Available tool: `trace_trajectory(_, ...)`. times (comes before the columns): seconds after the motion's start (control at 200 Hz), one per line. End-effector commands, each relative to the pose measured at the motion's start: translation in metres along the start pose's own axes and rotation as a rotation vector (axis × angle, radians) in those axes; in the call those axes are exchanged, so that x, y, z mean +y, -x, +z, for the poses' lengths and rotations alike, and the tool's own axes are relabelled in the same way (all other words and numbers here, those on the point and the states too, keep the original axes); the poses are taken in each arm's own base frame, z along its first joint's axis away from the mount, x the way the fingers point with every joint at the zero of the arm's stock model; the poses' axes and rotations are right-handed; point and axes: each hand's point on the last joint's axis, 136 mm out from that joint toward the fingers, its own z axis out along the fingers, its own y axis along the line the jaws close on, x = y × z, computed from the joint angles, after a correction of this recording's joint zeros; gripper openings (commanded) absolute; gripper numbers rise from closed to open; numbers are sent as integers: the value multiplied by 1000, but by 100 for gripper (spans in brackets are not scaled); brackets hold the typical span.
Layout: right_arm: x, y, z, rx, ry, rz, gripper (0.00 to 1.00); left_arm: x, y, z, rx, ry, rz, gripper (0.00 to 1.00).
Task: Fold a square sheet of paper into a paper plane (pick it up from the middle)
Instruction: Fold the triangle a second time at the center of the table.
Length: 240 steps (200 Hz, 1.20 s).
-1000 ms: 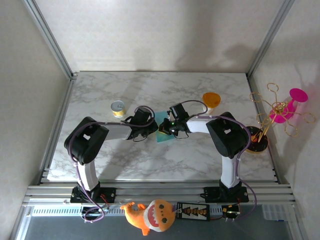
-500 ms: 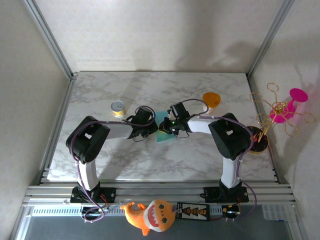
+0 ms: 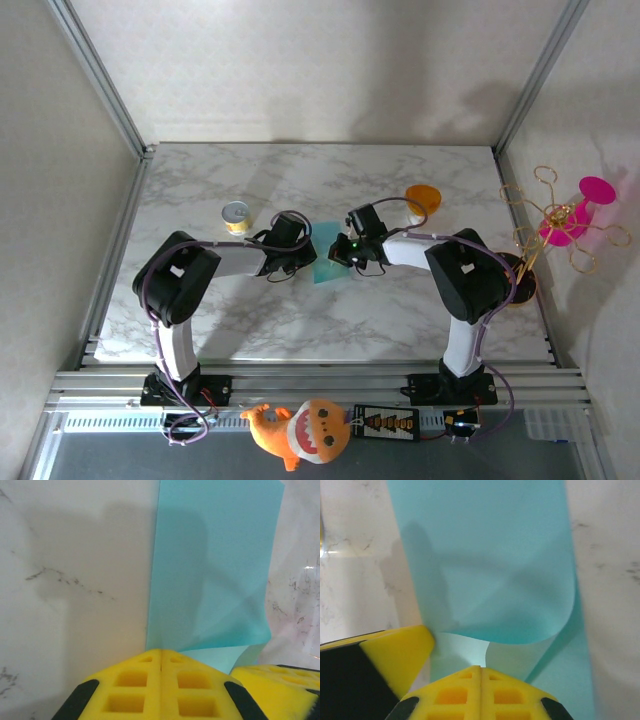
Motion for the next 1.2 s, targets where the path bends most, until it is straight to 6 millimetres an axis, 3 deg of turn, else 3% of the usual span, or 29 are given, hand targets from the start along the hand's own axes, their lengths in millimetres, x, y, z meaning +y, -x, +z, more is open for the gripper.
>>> trace_trajectory(0.0, -30, -7, 5, 9, -93, 31, 3, 23, -12, 7, 37, 93, 14, 0)
trace_trajectory(0.15, -45, -16, 9, 26, -129, 62, 3, 12, -6, 1, 18, 67, 26, 0)
trace_trajectory(0.335, -60, -25, 11, 39, -172, 82, 2, -21, 10, -18, -27, -18, 47, 0)
trace_trajectory(0.436, -65, -27, 10, 40, -191, 85, 2, -35, 12, -32, -42, -68, 44, 5)
trace_trajectory(0.646, -71, -30, 11, 47, -215, 85, 2, -41, -16, -44, 8, -119, 4, 10)
trace_trajectory(0.881, -75, -32, 10, 55, -231, 85, 2, -44, -54, -34, 98, -110, -7, 11)
trace_trajectory(1.197, -75, -34, 10, 59, -232, 85, 2, -28, -64, -17, 112, -33, -8, 10)
